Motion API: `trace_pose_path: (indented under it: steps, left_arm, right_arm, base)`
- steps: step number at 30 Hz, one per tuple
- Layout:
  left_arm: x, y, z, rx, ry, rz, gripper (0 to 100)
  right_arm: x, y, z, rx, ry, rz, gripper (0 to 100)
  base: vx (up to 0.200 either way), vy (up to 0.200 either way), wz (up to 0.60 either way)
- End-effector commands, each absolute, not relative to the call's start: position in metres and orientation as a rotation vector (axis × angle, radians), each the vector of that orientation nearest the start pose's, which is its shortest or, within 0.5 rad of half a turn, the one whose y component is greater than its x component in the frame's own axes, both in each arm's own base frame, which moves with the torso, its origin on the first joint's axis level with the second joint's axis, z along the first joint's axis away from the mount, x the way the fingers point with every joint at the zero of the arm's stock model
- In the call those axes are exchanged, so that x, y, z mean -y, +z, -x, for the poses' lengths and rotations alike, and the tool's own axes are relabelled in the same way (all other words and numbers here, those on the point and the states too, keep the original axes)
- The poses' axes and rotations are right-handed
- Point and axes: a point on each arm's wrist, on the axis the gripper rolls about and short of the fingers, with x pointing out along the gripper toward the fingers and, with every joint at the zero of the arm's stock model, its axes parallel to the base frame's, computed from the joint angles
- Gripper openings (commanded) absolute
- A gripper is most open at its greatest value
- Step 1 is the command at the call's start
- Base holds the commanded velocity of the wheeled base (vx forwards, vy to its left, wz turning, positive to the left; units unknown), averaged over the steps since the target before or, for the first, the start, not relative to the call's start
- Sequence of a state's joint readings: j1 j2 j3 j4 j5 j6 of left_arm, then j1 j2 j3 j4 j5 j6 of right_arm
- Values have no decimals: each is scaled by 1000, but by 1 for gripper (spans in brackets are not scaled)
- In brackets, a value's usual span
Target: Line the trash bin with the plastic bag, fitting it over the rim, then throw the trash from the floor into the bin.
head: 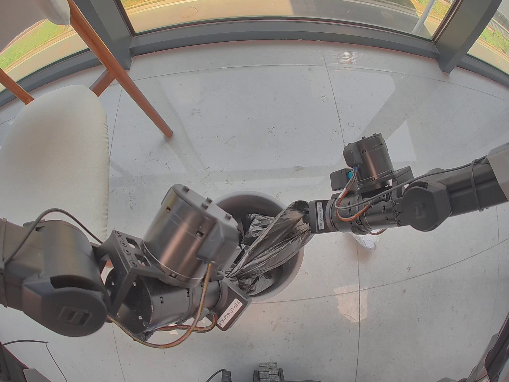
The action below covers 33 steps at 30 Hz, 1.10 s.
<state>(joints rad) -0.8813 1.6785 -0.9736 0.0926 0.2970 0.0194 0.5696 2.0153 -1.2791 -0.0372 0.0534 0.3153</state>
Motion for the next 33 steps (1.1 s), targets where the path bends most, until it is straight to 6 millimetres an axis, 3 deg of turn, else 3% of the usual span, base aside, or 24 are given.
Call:
trace_pose_path:
  steps: [1, 8, 15, 23, 33]
  left_arm:
    - [222, 162, -188, -690, -575, -474, 100]
    - [225, 164, -196, -688, -562, -420, 100]
    - [223, 162, -206, -694, -534, -413, 100]
    - [232, 147, -229, -738, -536, -410, 100]
    - [221, 127, -260, -754, -529, -409, 100]
  right_arm:
    - [-203, 141, -329, -776, 472, -104, 0]
    - [-201, 127, -317, -831, 478, -67, 0]
    - [-203, 128, -315, -828, 486, -65, 0]
    - [-209, 129, -312, -825, 503, -61, 0]
    - [-209, 131, -312, -820, 505, -62, 0]
  base:
    - [0, 0, 0]
    - [0, 0, 0]
    - [0, 0, 0]
    - [0, 0, 0]
    - [0, 0, 0]
